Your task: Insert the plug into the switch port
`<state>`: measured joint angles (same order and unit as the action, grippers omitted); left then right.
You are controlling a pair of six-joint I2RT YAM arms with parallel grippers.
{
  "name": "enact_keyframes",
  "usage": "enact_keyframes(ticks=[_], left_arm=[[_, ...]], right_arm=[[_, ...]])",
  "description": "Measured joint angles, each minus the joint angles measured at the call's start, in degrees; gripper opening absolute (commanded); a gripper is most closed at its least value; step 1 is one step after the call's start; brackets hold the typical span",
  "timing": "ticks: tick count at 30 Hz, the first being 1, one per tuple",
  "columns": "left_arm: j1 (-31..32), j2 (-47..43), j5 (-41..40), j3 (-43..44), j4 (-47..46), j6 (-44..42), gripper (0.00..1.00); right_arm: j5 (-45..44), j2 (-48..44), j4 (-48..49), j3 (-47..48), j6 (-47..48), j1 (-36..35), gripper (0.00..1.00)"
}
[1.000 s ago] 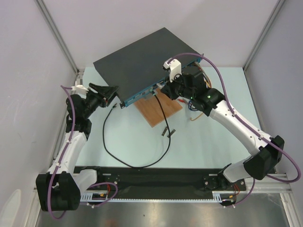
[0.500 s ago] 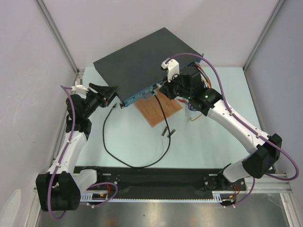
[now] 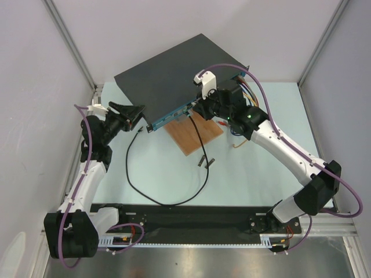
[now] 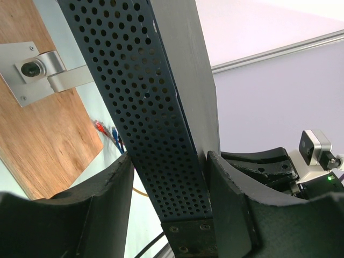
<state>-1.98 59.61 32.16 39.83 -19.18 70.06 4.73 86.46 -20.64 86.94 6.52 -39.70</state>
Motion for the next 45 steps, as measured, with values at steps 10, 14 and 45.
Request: enact_keyframes(ticks=[10, 14, 45], left_arm=[[0.00, 0.00, 0.00, 0.00, 0.02, -0.02, 0.00], [0.04, 0.00, 0.07, 0.00, 0.02, -0.04, 0.00], [0.09, 0.00, 0.07, 0.00, 0.04, -0.15, 0.00]], right_arm=[[0.52, 0.02, 0.13, 0.00, 1.66, -0.02, 0.21], [1.40, 0.02, 0.35, 0.00, 2.54, -0.04, 0.38], [11.69, -0.68, -9.60, 3.80, 2.01, 4.68, 0.18]])
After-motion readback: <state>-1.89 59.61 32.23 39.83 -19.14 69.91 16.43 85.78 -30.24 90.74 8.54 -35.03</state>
